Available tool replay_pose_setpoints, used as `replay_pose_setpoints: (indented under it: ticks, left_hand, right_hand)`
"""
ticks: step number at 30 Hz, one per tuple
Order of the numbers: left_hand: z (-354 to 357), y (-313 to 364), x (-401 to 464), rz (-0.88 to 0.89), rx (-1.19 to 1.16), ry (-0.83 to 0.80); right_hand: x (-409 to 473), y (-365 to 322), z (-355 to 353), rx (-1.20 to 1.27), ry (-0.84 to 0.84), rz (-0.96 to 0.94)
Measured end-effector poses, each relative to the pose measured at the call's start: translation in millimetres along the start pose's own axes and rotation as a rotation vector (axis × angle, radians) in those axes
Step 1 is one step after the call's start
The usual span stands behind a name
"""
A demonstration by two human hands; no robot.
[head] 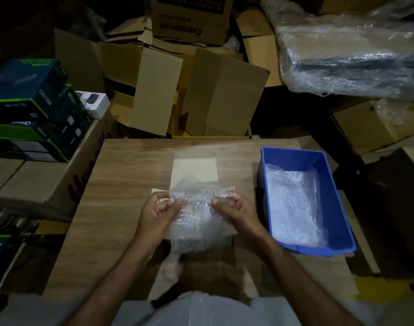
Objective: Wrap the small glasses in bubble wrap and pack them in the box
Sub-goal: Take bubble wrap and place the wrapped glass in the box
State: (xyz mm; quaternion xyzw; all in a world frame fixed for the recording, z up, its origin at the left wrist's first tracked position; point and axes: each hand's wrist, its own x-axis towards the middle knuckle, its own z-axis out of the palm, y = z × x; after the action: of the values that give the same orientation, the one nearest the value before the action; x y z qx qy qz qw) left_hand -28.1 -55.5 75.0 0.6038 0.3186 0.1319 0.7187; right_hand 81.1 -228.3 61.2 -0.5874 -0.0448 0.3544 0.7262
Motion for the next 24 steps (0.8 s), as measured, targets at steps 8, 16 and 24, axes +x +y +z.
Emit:
replay_pose_setpoints:
  ticks: [8, 16, 24]
  left_hand:
    - [-21, 0, 12, 0.103, 0.340, -0.228]
    - [-35, 20, 13, 0.311, 0.781, -0.280]
    - [-16, 6, 2, 0.001, 0.188, -0.242]
  right_hand:
    - [-6, -4, -17, -0.367, -0.064, -0.220]
    - [5, -18, -19, -0.797, -0.116, -0.200]
    - [3, -4, -8, -0.230, -0.104, -0.062]
